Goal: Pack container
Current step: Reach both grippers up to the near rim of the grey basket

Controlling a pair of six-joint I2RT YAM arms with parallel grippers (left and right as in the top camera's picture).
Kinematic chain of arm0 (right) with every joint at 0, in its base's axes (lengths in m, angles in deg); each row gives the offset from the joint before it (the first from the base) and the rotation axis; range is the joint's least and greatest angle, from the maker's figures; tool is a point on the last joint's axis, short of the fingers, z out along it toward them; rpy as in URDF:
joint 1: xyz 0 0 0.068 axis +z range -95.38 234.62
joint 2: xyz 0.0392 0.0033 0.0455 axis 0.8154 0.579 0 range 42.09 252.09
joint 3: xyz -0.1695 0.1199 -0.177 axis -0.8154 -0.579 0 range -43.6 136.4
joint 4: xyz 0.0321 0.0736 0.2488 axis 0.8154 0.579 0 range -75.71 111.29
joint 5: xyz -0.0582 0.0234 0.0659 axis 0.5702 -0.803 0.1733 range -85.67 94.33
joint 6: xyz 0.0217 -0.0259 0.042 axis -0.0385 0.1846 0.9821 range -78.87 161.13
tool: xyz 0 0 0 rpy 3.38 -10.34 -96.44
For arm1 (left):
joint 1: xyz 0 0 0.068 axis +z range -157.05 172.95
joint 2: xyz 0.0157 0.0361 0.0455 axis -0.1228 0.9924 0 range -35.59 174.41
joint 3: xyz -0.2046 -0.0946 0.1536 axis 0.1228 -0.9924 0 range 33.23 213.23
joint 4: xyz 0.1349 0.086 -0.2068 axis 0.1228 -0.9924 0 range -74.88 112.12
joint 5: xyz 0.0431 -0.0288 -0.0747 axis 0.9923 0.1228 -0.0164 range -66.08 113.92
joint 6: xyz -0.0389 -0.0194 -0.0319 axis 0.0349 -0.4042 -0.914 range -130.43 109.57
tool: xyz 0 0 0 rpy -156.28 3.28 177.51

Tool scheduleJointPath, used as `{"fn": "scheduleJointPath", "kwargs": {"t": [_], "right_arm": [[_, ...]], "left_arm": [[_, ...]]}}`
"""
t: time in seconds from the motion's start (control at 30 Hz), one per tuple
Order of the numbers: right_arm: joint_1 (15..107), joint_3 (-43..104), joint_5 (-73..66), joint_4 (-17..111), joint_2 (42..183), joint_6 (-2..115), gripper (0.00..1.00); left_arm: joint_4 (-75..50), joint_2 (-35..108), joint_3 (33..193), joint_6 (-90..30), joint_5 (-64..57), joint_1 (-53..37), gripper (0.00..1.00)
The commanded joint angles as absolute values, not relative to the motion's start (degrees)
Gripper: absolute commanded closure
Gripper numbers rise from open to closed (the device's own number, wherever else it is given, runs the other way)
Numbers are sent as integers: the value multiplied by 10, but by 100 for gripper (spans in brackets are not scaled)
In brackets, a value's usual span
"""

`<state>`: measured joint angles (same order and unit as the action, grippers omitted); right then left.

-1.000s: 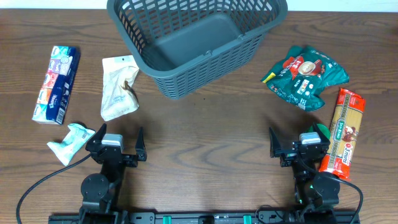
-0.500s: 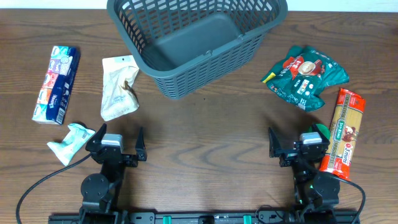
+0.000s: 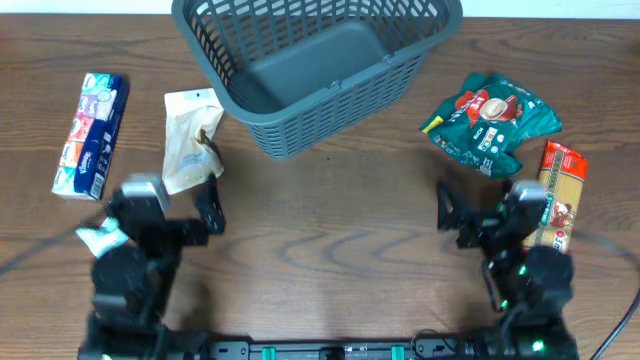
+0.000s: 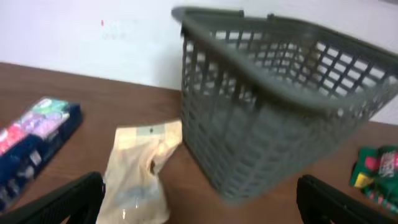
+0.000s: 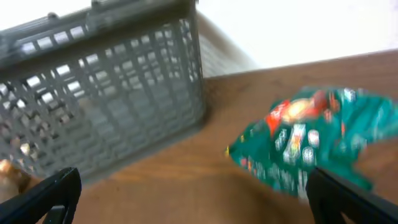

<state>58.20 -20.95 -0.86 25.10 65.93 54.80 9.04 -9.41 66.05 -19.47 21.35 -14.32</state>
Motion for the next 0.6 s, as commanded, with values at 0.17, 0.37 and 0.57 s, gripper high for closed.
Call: {"fn": "scheduleJointPath", "kwargs": {"t": [0.17, 0.37, 0.57], "right_arm": [[576, 148, -101, 443, 992, 465, 1], [576, 495, -119, 711, 1226, 423, 1], [576, 648, -201, 743, 1311, 398, 44]], "left_arm": [[-99, 179, 1002, -173, 196, -145, 1], [-311, 332, 1238, -173, 196, -145, 1], [-355, 357, 1296, -170, 148, -145, 1]]}}
